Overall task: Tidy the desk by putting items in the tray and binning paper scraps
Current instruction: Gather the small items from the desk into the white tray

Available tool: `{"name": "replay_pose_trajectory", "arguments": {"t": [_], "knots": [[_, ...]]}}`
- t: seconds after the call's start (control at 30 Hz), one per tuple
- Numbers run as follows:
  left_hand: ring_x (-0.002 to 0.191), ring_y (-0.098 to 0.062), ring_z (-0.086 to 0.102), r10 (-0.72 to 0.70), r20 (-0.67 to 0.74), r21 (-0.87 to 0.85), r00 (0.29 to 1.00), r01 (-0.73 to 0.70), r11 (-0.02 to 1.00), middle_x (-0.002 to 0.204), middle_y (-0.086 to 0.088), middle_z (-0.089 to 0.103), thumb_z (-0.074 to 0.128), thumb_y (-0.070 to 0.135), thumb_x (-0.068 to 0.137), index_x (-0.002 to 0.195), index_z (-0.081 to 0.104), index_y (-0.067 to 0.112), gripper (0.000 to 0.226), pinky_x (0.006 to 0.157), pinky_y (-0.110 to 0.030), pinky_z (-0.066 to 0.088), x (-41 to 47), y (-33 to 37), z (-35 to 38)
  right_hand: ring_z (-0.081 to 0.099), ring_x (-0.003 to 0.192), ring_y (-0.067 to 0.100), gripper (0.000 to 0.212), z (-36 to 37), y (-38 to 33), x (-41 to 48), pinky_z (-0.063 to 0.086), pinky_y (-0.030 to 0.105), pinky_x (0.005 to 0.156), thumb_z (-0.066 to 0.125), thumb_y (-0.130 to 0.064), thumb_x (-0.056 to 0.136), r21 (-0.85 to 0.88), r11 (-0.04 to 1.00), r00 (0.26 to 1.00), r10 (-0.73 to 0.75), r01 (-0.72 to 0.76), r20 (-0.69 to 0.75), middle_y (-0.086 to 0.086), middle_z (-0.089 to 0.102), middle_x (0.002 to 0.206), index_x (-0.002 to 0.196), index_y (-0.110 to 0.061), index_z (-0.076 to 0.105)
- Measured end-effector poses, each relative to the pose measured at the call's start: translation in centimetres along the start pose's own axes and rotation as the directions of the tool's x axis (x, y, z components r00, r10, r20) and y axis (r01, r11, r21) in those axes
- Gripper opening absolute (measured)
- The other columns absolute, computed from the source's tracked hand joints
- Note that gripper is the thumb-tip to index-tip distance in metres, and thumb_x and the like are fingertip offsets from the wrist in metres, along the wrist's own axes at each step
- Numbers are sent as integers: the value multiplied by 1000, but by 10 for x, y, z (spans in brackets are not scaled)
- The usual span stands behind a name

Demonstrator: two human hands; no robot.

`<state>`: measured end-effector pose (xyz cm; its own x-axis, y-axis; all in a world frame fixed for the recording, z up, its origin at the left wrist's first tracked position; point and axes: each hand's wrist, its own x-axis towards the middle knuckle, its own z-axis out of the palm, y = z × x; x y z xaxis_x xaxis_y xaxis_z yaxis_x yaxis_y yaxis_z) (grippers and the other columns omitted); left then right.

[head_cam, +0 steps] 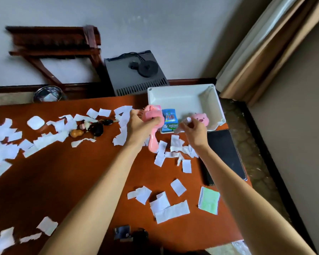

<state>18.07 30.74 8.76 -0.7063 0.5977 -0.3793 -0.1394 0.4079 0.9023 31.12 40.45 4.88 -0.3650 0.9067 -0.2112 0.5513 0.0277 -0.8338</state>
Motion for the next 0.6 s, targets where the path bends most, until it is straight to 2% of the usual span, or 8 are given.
{"name": "replay_pose_trajectory", "arguments": {"t": [0.07, 0.13, 0.2, 0.23, 0.37, 0.47, 0.53, 0.6], "knots": [[85, -17, 61, -25, -19, -17, 999, 25, 1000, 94, 0, 58, 78, 32, 65, 104, 46, 20, 52, 68, -29, 52, 18, 7, 17, 40, 52, 8, 31, -8, 2, 21, 33, 16, 49, 60, -20, 89, -31, 999, 1000, -11, 11, -13, 12, 62, 68, 77, 9, 59], [90, -27, 63, -60, -37, -42, 998, 59, 997, 100, -6, 62, 76, 36, 59, 103, 47, 23, 55, 68, -35, 53, 33, 13, 30, 51, 64, 18, 33, -12, 0, 37, 43, 19, 59, 60, -24, 89, -30, 999, 1000, -20, 19, -16, 15, 60, 71, 82, 7, 60], [93, -26, 63, -92, -64, -96, 994, 86, 992, 105, -7, 62, 77, 31, 62, 105, 48, 22, 53, 71, -38, 54, 53, 16, 49, 61, 76, 29, 29, -16, 2, 58, 51, 36, 72, 59, -28, 90, 19, 1000, 1000, 16, -17, 10, 17, 64, 81, 85, 1, 59], [95, -24, 62, -108, -85, -123, 991, 97, 988, 107, -6, 62, 77, 28, 63, 105, 48, 21, 51, 78, -39, 54, 63, 18, 59, 60, 76, 28, 25, -18, 3, 72, 50, 38, 72, 57, -29, 90, 9, 999, 999, 31, -31, 22, 14, 63, 82, 84, -5, 56], [94, -24, 60, -160, -28, -223, 987, 150, 963, 106, -8, 58, 73, 18, 75, 119, 49, 11, 51, 80, -34, 52, 102, 22, 99, 50, 59, 17, 23, -31, 11, 119, 40, 22, 54, 57, -24, 90, -1, 999, 997, 49, -49, 66, 9, 60, 72, 73, -10, 50], [91, -24, 59, -199, 24, -206, 980, 199, 958, 103, -9, 57, 70, 14, 80, 126, 48, 3, 52, 81, -34, 53, 128, 21, 126, 51, 68, 20, 18, -38, 20, 147, 35, 18, 46, 58, -15, 89, -51, 997, 994, 54, -49, 91, 9, 59, 78, 94, 2, 57], [91, -25, 59, -225, 60, -194, 973, 232, 953, 103, -10, 58, 70, 13, 81, 125, 50, 0, 50, 82, -34, 53, 142, 19, 140, 52, 74, 20, 24, -39, 27, 160, 37, 13, 46, 59, -8, 87, -50, 998, 993, 50, -45, 108, 10, 57, 84, 107, 4, 53], [92, -25, 59, -241, 91, -170, 966, 254, 952, 102, -11, 59, 69, 13, 81, 124, 52, -2, 49, 86, -36, 52, 155, 15, 150, 53, 77, 21, 32, -38, 32, 172, 33, 17, 48, 58, -5, 86, -26, 999, 993, 49, -47, 109, 14, 60, 91, 115, 3, 47]]}}
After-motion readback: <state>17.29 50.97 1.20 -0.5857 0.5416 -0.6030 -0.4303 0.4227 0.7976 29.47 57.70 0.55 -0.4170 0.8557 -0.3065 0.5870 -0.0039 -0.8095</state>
